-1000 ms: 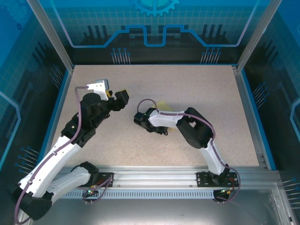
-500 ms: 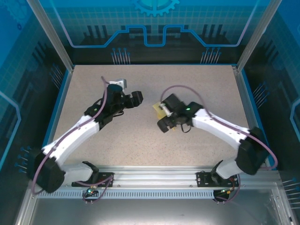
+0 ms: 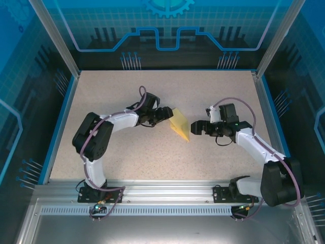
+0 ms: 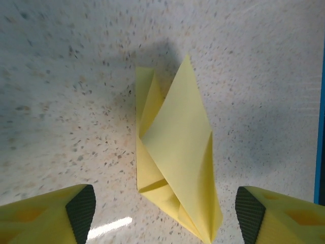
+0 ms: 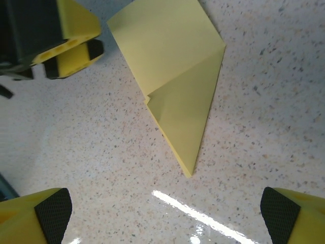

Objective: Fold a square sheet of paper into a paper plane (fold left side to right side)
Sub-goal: Fold the wing for the fifth time at the center of the table.

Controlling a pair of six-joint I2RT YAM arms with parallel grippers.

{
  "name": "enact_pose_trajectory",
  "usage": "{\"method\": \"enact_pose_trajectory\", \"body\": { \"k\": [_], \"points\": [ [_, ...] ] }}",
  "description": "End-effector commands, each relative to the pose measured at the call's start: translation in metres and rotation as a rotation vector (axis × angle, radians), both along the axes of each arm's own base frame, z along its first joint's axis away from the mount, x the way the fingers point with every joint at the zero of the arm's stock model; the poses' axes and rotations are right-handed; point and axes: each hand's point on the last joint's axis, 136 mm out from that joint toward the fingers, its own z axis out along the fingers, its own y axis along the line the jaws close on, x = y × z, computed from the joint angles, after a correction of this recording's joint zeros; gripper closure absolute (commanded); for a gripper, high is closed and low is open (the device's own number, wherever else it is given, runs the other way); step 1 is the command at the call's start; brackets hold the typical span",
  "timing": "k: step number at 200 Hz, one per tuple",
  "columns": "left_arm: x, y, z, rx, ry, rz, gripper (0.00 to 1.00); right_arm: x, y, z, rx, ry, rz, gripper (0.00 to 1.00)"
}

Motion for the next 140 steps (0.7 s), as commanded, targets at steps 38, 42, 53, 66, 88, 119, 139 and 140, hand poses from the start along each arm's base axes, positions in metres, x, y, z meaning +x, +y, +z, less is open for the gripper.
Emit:
{"method": "enact_pose_trajectory", "body": {
  "k": [38, 42, 53, 66, 88, 119, 139, 140],
  "points": [
    [0.018, -0.041, -0.002, -0.132, -0.012, -0.093, 0.68, 0.011, 0.003, 0.012, 0.252, 0.007, 0.012, 0.01],
    [0.017, -0.041, -0.001, -0.129, -0.021, -0.103, 0.72, 0.011, 0.003, 0.012, 0.262, 0.008, 0.015, 0.01],
    [0.015, -0.039, 0.0, -0.121, -0.042, -0.122, 0.82, 0.015, 0.004, 0.016, 0.285, -0.008, 0.038, 0.01],
    [0.008, -0.038, 0.007, -0.113, -0.087, -0.172, 0.9, 0.022, 0.003, 0.02, 0.292, -0.041, 0.055, 0.01],
    [-0.007, -0.035, 0.027, -0.122, -0.174, -0.275, 0.96, 0.034, 0.002, 0.031, 0.296, -0.139, 0.099, 0.1],
    [-0.036, -0.031, 0.065, -0.192, -0.31, -0.443, 0.98, 0.046, 0.012, 0.044, 0.372, -0.213, 0.222, 0.21],
    [-0.056, -0.031, 0.084, -0.236, -0.36, -0.547, 0.98, 0.049, 0.019, 0.046, 0.429, -0.221, 0.297, 0.24],
    [-0.057, -0.031, 0.085, -0.237, -0.362, -0.552, 0.98, 0.05, 0.019, 0.046, 0.431, -0.221, 0.299, 0.24]
  ]
}}
